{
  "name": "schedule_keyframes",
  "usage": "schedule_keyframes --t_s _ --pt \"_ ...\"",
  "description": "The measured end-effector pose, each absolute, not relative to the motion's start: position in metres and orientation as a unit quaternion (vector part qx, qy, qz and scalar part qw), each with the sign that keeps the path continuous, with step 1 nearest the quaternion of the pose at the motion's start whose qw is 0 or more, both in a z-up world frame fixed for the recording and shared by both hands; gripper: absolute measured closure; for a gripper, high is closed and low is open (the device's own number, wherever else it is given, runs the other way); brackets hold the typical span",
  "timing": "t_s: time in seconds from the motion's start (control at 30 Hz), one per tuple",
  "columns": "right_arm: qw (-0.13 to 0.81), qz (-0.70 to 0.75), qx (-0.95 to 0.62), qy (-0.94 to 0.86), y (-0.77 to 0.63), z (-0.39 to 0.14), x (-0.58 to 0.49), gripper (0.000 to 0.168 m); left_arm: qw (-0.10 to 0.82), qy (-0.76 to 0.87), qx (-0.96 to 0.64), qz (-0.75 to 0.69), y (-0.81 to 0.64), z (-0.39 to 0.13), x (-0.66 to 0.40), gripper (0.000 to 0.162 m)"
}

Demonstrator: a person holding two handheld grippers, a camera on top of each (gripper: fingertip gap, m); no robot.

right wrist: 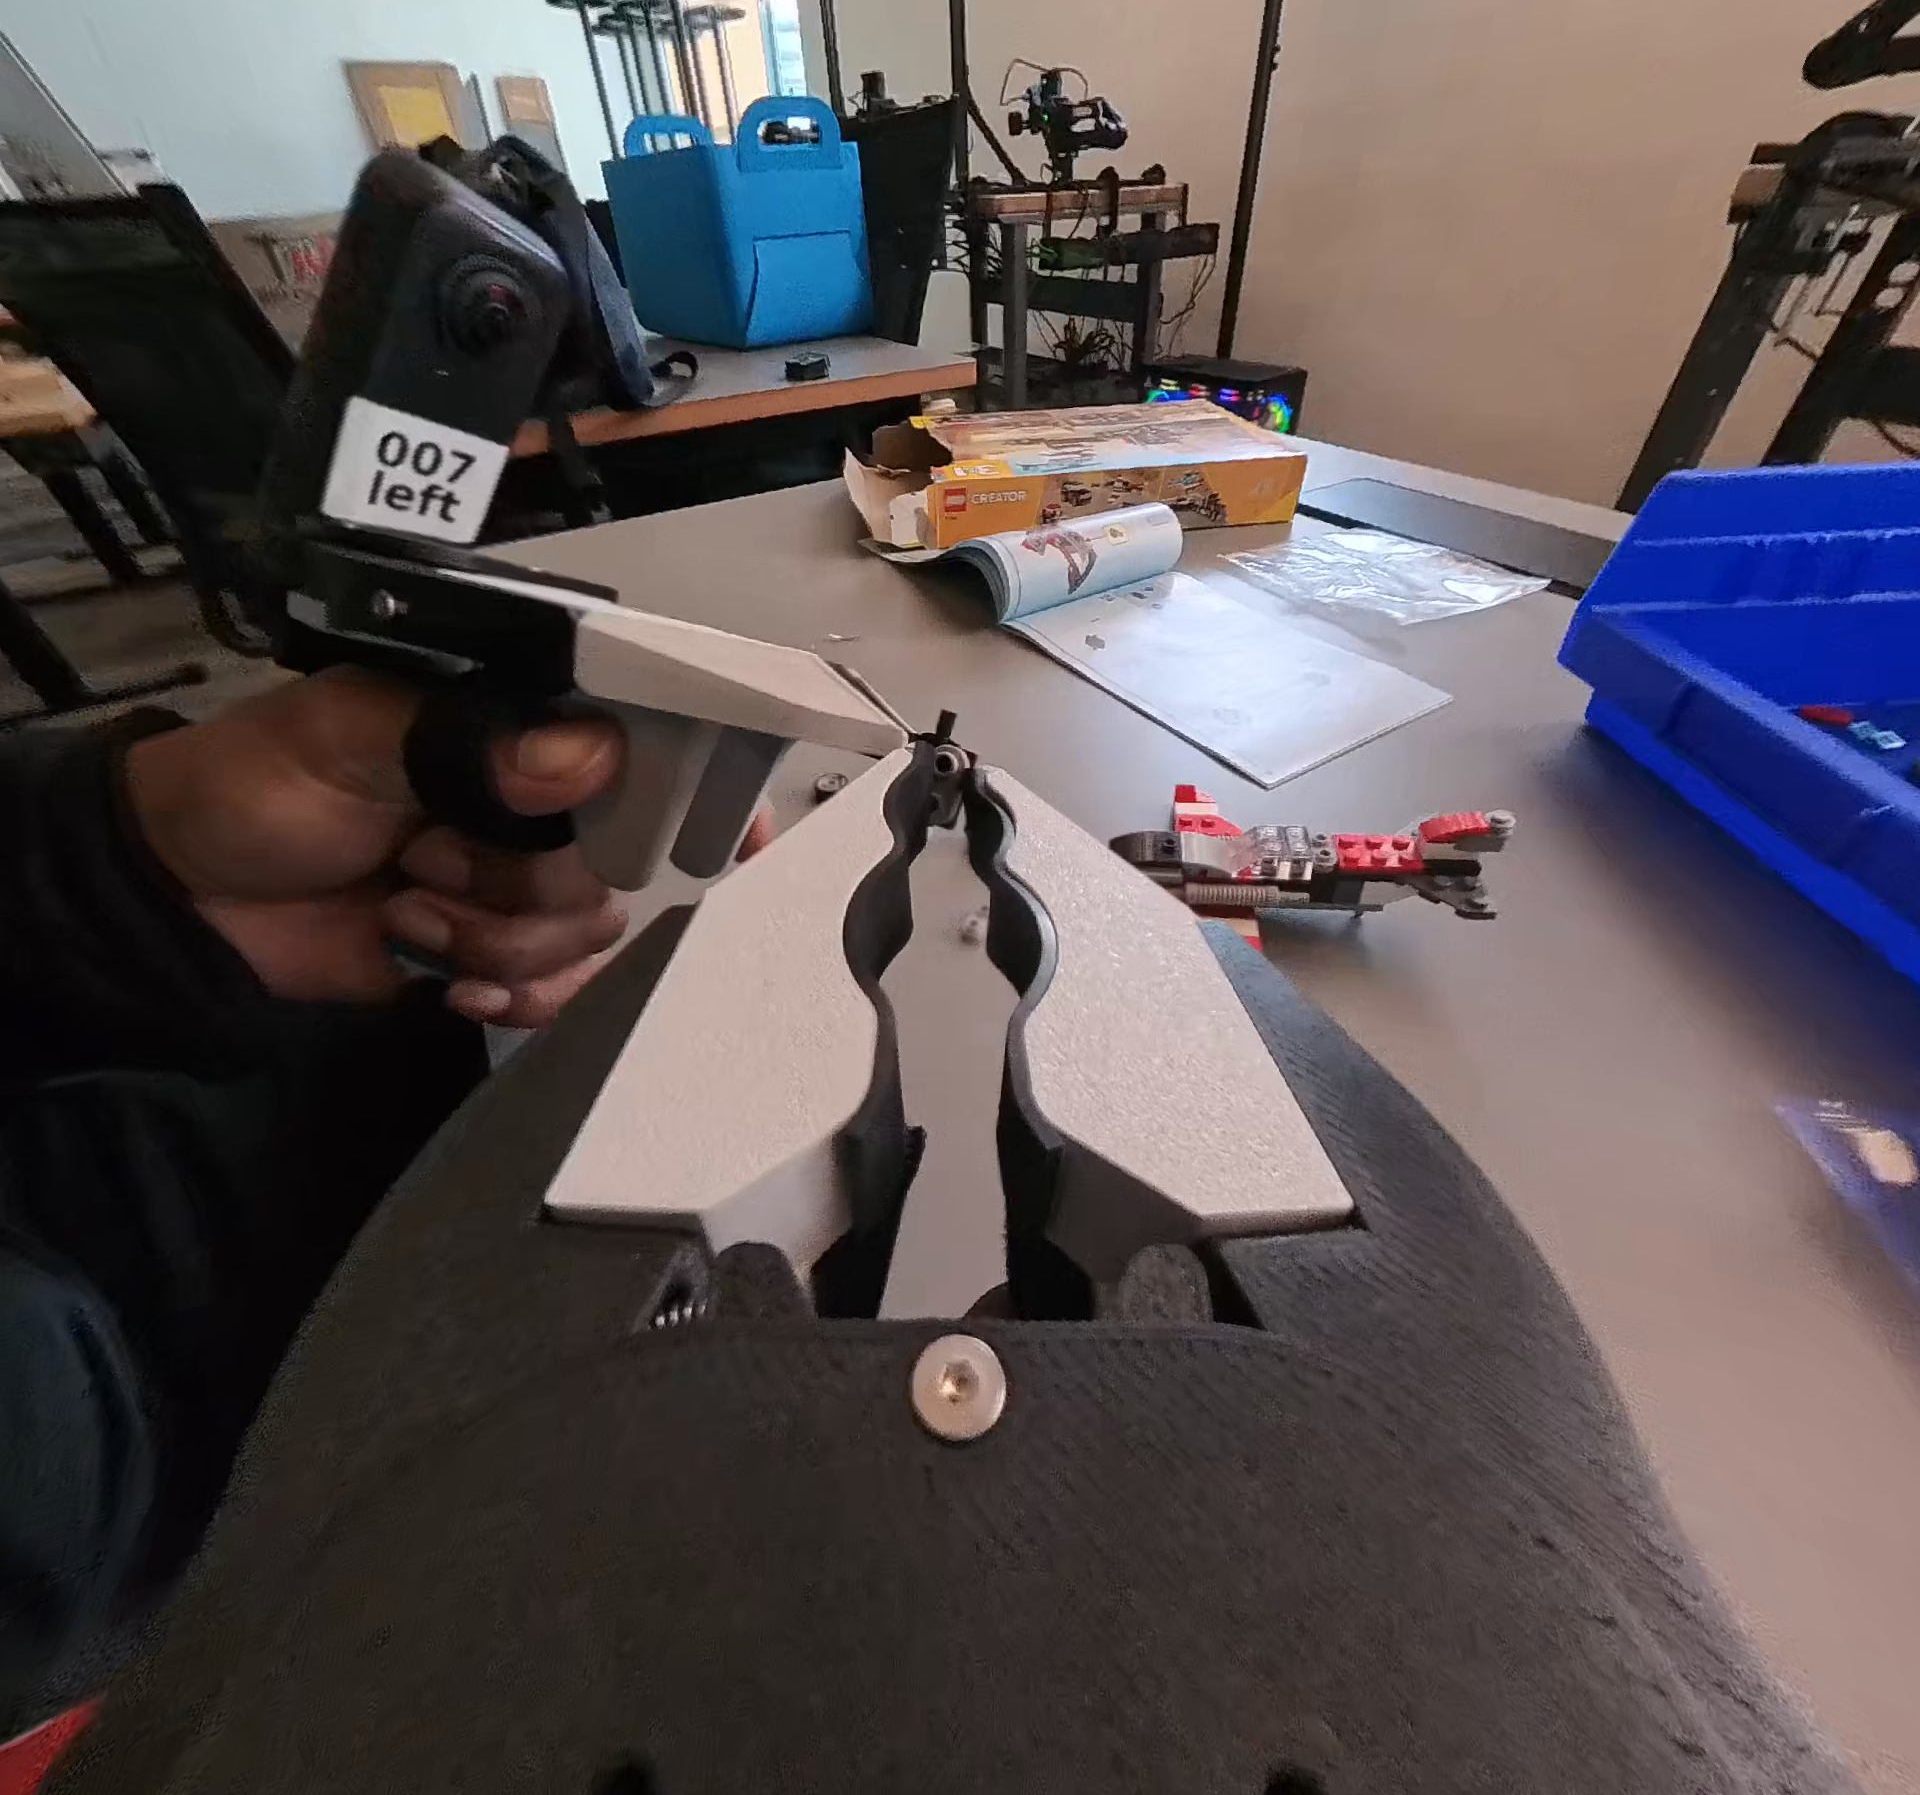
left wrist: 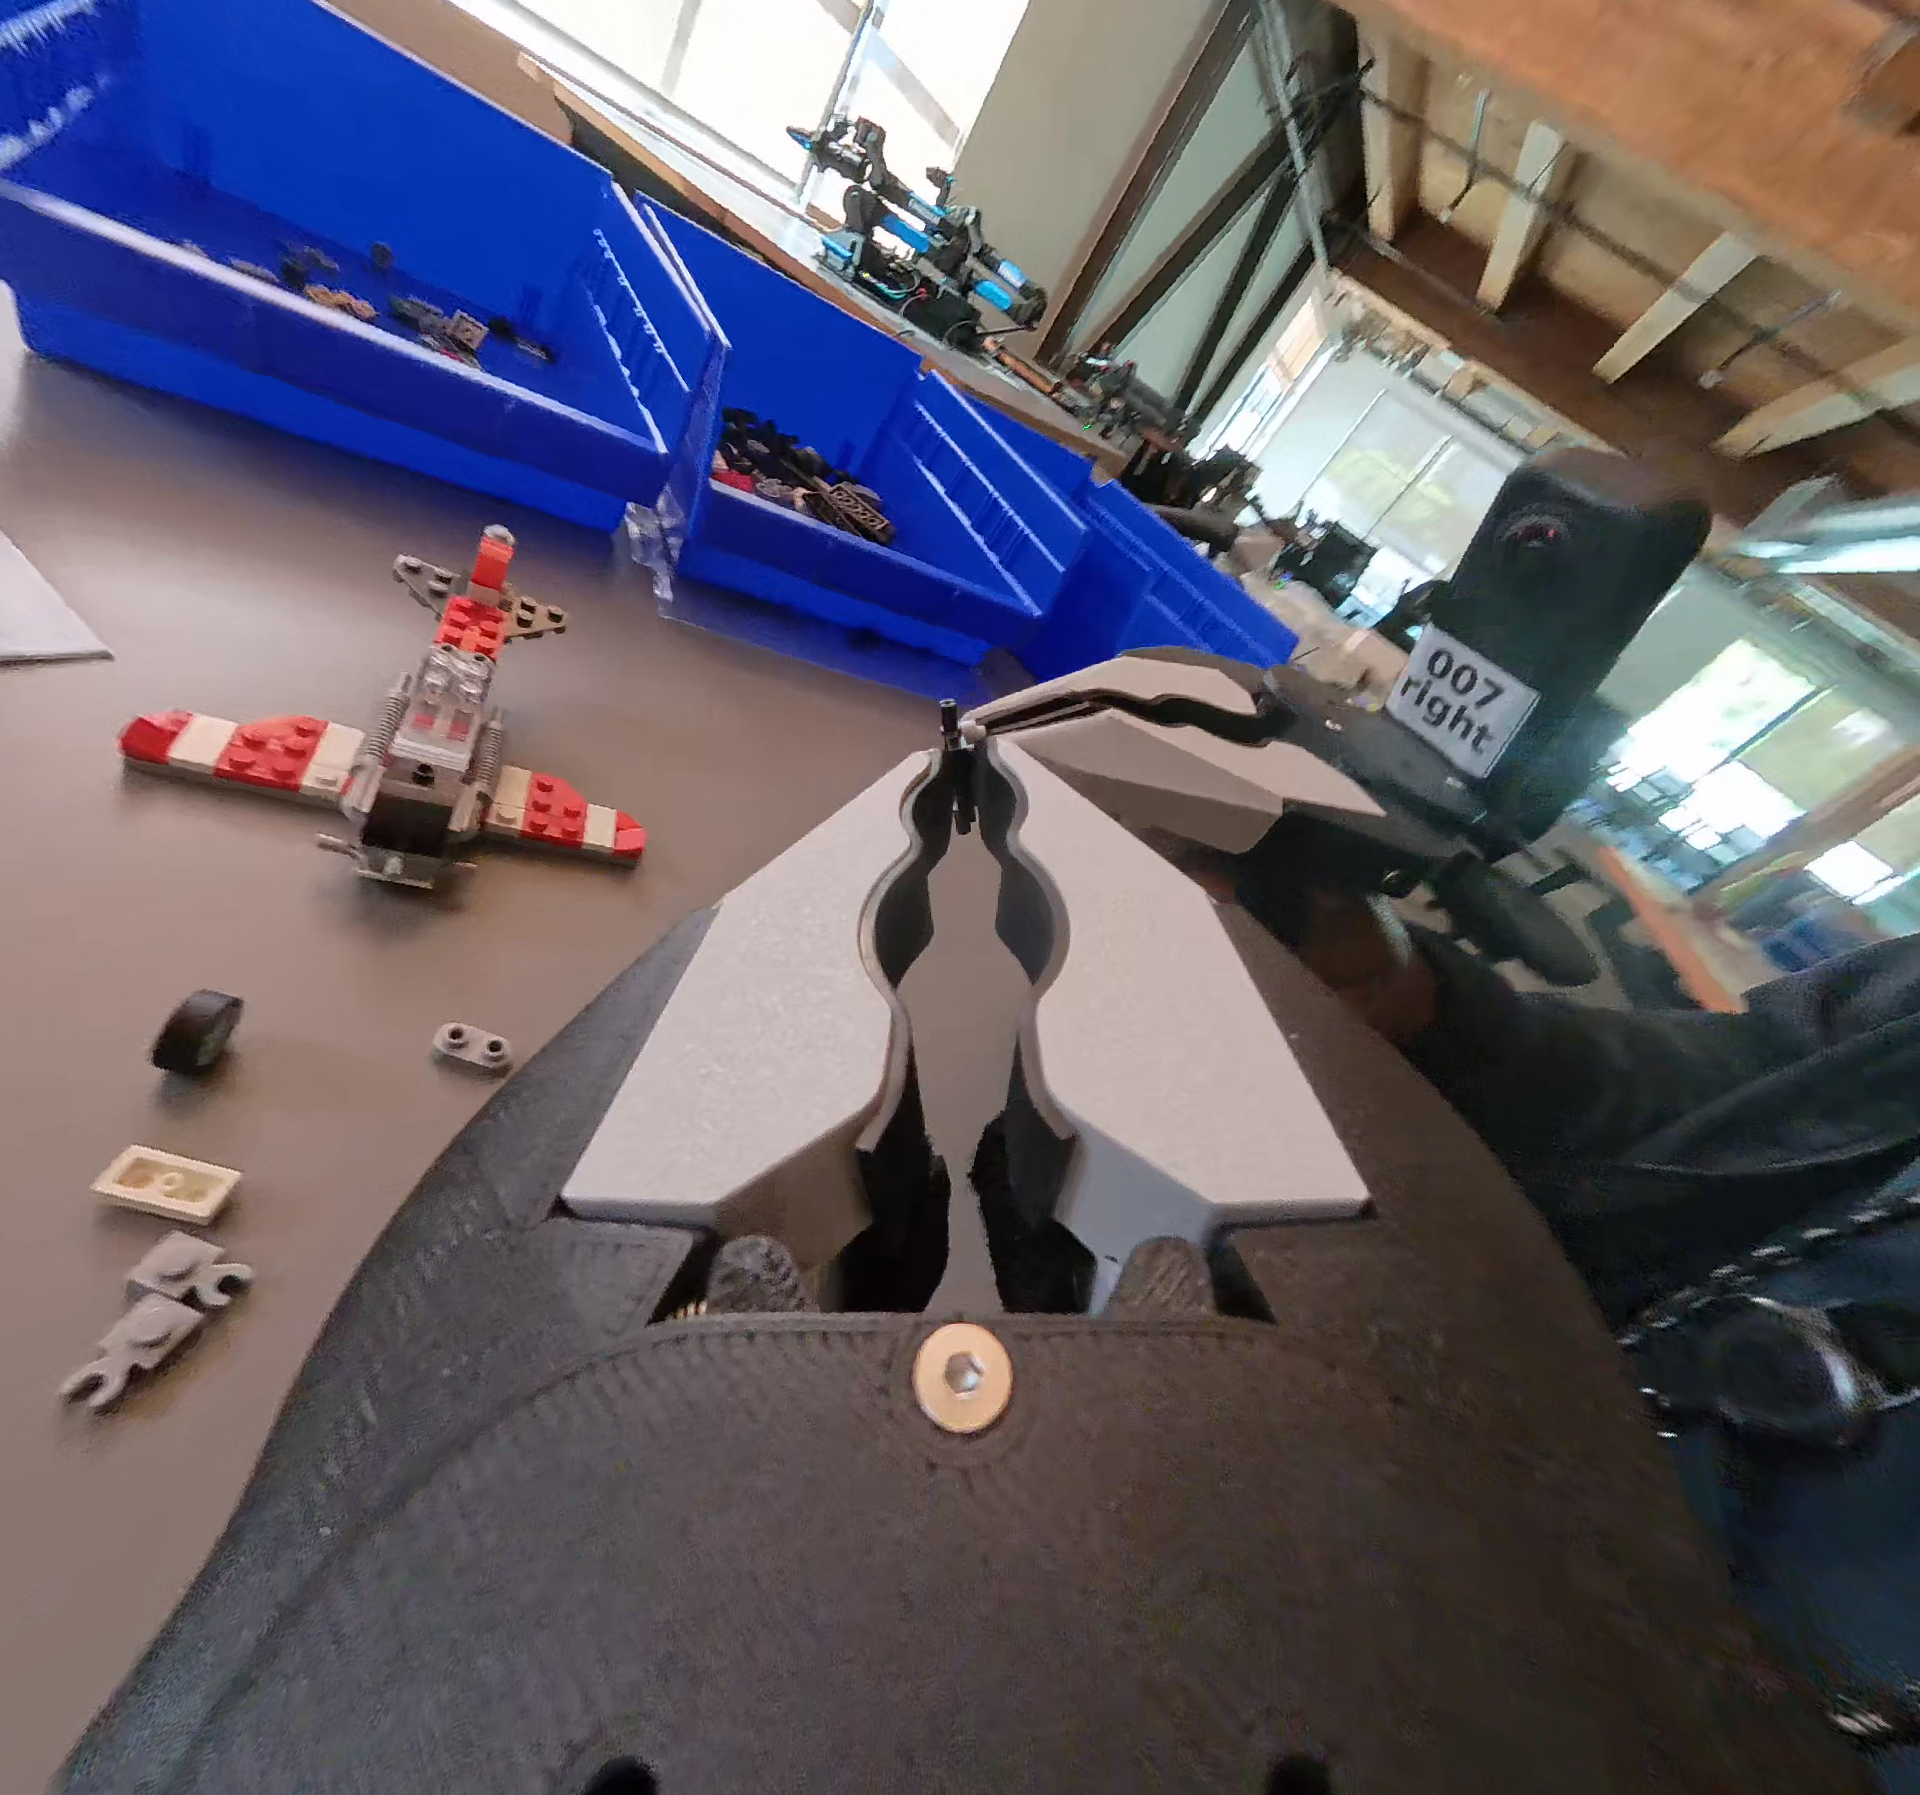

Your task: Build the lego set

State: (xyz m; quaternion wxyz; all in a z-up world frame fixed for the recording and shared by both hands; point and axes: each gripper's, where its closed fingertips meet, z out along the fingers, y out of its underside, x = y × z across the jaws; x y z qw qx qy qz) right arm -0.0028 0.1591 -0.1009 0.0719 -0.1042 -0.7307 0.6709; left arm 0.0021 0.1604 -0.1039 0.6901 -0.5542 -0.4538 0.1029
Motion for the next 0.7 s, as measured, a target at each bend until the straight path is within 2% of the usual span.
schedule_keyframes --t_s 0.3,0.4,0.7 --pt "0.038 0.663 -0.112 -0.739 0.1562 -0.1060 0.0002 0.160 0.661 -0.432 -0.586 0.181 0.1589 -0.1005 0.0018 0.159" --pt "0.031 0.662 -0.113 -0.740 0.1569 -0.1065 -0.0002 0.160 0.665 -0.426 -0.589 0.169 0.1603 -0.1011 0.0022 0.159" --pt "-0.072 0.681 -0.137 -0.716 0.1566 -0.1038 0.0062 0.161 0.710 -0.397 -0.578 0.064 0.1643 -0.0963 0.0102 0.159"
